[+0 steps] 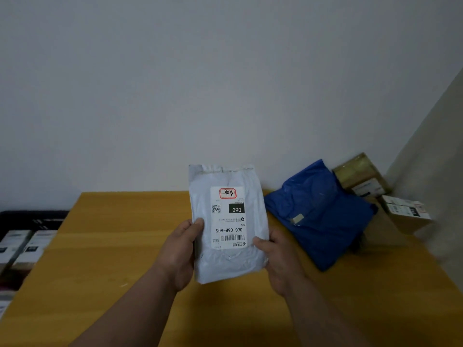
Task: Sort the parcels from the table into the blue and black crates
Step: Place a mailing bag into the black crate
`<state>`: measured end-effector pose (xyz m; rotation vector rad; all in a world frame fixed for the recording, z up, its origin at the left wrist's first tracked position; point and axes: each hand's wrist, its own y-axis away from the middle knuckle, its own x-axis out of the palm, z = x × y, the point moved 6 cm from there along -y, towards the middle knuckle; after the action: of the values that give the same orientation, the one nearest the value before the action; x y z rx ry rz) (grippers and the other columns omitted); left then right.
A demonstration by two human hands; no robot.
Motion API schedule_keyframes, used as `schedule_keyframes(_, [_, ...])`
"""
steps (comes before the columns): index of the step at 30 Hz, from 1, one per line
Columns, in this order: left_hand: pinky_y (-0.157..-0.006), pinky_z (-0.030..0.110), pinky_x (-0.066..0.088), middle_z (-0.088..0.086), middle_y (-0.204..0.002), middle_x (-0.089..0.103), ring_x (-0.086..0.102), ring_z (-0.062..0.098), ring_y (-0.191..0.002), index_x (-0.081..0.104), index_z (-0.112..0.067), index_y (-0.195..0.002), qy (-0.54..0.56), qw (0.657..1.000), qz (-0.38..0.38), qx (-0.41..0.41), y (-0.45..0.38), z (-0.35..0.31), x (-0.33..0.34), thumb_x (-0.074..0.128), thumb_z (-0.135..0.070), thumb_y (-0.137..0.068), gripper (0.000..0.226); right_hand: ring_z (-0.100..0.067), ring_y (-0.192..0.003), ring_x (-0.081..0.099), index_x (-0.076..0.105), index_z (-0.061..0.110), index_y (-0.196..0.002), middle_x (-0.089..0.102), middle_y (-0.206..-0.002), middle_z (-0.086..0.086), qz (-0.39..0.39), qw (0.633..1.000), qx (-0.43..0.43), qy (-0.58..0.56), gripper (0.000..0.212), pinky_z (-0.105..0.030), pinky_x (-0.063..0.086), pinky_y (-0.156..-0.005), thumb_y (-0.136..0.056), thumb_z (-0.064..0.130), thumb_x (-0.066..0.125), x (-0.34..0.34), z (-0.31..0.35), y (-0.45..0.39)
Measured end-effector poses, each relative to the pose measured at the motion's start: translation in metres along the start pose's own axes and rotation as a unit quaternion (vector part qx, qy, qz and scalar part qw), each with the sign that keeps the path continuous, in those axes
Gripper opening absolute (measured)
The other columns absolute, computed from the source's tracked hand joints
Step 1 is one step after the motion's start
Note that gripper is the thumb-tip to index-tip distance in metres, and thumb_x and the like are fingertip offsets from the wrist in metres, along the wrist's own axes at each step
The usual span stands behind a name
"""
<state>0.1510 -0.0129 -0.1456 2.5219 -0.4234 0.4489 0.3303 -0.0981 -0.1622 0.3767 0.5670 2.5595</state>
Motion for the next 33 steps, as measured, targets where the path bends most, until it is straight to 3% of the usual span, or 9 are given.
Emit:
schedule_keyframes(2, [-0.082,0.049,0.056,0.018,-0.11,0.071,0.068,0.036,-0.1,0.058,-0.004,-0.118,-0.008,1.0,0.0,0.012,0.011,-0.005,-0.001,0.058,-0.016,-0.094,0.027,-0.029,-0.094,0.072,0.066,0.012,-0.111,0.075,-0.102,-0.008,0.009,1.0,-0.008,0.011,0.022,-0.049,0.058,-0.084,-0.091,0.004,0.062,0.004,0.003,0.003])
schedule_keyframes(6, [-0.07,0.042,0.058,0.017,-0.105,0.072,0.071,0.035,-0.091,0.06,-0.006,-0.116,0.018,0.998,-0.048,0.026,0.028,-0.008,-0.007,0.058,-0.005,-0.093,0.023,-0.028,-0.09,0.072,0.066,0.012,-0.105,0.074,-0.102,-0.011,0.021,0.999,-0.024,0.022,0.017,-0.041,0.058,-0.072,-0.088,0.009,0.067,0.008,0.007,0.01])
schedule_keyframes(9, [-0.064,0.04,0.058,0.014,-0.102,0.074,0.072,0.032,-0.088,0.062,-0.009,-0.115,0.072,0.994,-0.082,0.026,0.036,-0.003,-0.011,0.056,-0.004,-0.093,0.023,-0.025,-0.089,0.07,0.063,0.017,-0.109,0.073,-0.102,-0.008,-0.015,0.999,-0.005,-0.039,0.028,-0.034,0.054,-0.067,-0.084,0.017,0.074,0.002,0.002,0.02])
schedule_keyframes(11, [-0.06,0.038,0.058,0.013,-0.1,0.074,0.073,0.029,-0.083,0.063,-0.01,-0.113,0.113,0.988,-0.102,0.031,0.04,0.0,-0.013,0.054,-0.001,-0.093,0.023,-0.021,-0.089,0.067,0.063,0.021,-0.112,0.075,-0.1,-0.003,0.004,0.998,0.02,-0.067,0.031,-0.033,0.048,-0.072,-0.083,0.021,0.075,0.004,-0.006,0.027])
schedule_keyframes(15, [-0.081,0.045,0.055,0.011,-0.11,0.072,0.068,0.032,-0.099,0.062,-0.013,-0.119,0.133,0.983,-0.122,0.028,0.049,0.009,-0.024,0.055,-0.002,-0.094,0.028,-0.024,-0.102,0.069,0.063,0.021,-0.12,0.074,-0.109,-0.003,0.122,0.986,0.084,-0.072,0.034,-0.04,0.047,-0.094,-0.086,0.016,0.068,0.042,-0.026,0.041])
schedule_keyframes(19, [-0.07,0.038,0.055,0.004,-0.101,0.075,0.071,0.026,-0.093,0.063,-0.016,-0.115,0.116,0.984,-0.13,0.036,0.063,0.001,-0.057,0.059,-0.006,-0.091,0.026,-0.028,-0.105,0.069,0.062,0.011,-0.12,0.072,-0.113,-0.011,0.17,0.976,0.087,-0.109,0.031,-0.042,0.054,-0.089,-0.09,0.003,0.059,0.084,-0.026,0.049])
schedule_keyframes(26, [-0.067,0.036,0.056,0.008,-0.107,0.071,0.068,0.026,-0.094,0.062,-0.014,-0.108,0.144,0.953,-0.251,0.09,0.092,-0.052,-0.201,0.063,-0.005,-0.09,0.021,-0.029,-0.104,0.068,0.061,0.009,-0.123,0.072,-0.112,-0.01,0.175,0.98,0.091,-0.027,0.032,-0.037,0.055,-0.079,-0.093,0.0,0.057,0.179,-0.045,0.053])
schedule_keyframes(30, [-0.08,0.043,0.058,0.005,-0.111,0.067,0.066,0.027,-0.097,0.055,-0.017,-0.125,0.088,0.929,-0.342,0.113,0.123,-0.077,-0.312,0.066,-0.007,-0.088,0.04,-0.031,-0.108,0.066,0.06,0.009,-0.124,0.071,-0.115,-0.012,0.211,0.969,0.13,0.012,0.031,-0.046,0.052,-0.094,-0.095,0.001,0.055,0.27,-0.098,0.07])
schedule_keyframes(33, [-0.069,0.035,0.054,0.009,-0.115,0.063,0.062,0.027,-0.097,0.052,-0.014,-0.127,0.025,0.903,-0.416,0.106,0.15,-0.081,-0.385,0.065,-0.008,-0.088,0.041,-0.031,-0.109,0.065,0.06,0.009,-0.125,0.07,-0.117,-0.012,0.222,0.962,0.156,0.039,0.031,-0.049,0.049,-0.099,-0.096,0.0,0.053,0.327,-0.135,0.086])
